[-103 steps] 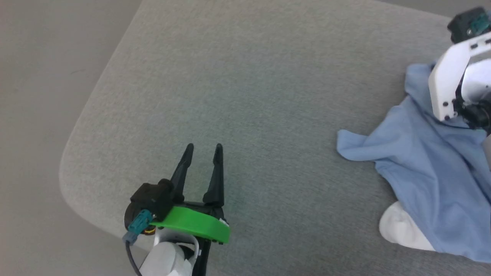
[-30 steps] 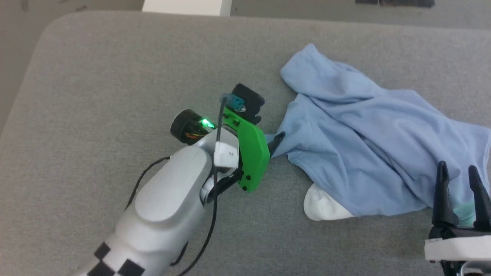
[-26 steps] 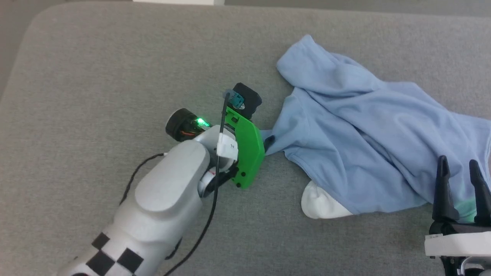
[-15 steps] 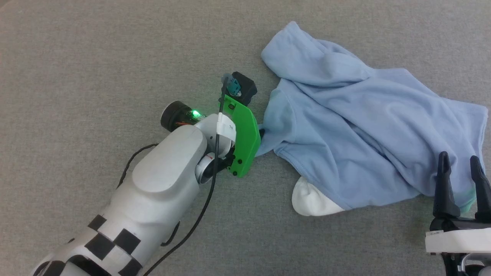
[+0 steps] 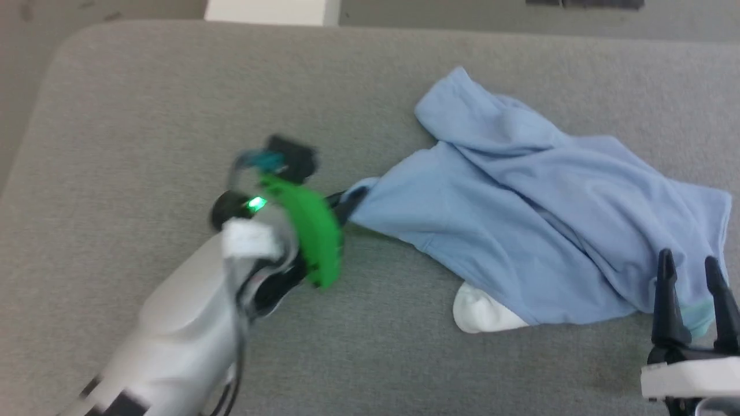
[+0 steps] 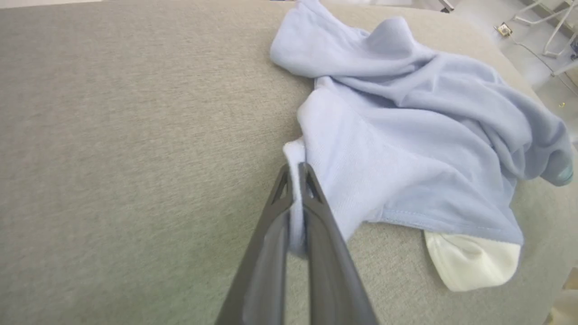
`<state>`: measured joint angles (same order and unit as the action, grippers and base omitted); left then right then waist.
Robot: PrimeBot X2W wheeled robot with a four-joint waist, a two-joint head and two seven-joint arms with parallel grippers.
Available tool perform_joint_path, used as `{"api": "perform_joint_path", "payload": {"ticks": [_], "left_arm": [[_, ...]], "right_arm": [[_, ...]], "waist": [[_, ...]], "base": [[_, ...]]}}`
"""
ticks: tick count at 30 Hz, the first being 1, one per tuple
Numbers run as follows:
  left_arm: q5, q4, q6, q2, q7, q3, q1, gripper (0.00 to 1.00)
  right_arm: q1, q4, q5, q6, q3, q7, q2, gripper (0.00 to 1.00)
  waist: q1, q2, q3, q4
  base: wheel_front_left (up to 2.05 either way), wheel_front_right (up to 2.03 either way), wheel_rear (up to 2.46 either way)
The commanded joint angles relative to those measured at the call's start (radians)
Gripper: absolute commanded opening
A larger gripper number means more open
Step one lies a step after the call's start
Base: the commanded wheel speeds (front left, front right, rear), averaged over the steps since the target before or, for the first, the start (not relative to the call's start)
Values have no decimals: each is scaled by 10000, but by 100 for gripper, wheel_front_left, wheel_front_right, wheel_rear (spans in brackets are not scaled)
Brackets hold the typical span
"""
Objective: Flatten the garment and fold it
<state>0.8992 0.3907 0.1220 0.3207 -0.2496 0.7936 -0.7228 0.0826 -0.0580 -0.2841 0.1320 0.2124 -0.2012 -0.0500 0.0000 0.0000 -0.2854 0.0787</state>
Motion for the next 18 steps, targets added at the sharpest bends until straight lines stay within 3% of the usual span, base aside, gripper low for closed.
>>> {"api": "perform_joint_path", "payload": {"ticks": [1,8,12,17,18], "left_arm": [[145,-356,-119,359,349,-211,657,0],[1284,-2751,-1642,1813,1743,-1446,4475,0],[2084,-3715,-2397,1976,2544,-2001,6679,0],[2131,-4050,-2719,1785,3022,-1907,7681,0],[2118,-4135,-2708,1713,3083,-1902,7654,44]], "right_arm": [[173,49,-92,-13,-2,26,-3,100],[466,58,-237,-13,-125,62,-3,100],[532,76,-232,-13,-90,90,-3,100],[549,99,-203,-13,-98,178,-3,100],[542,107,-213,-13,-115,201,-3,100]], "waist": [[0,0,738,626],[0,0,998,994],[0,0,1040,1170],[0,0,1147,1444],[0,0,1183,1491]], "base": [[0,0,0],[0,0,0],[0,0,0],[0,0,0],[0,0,0]]}}
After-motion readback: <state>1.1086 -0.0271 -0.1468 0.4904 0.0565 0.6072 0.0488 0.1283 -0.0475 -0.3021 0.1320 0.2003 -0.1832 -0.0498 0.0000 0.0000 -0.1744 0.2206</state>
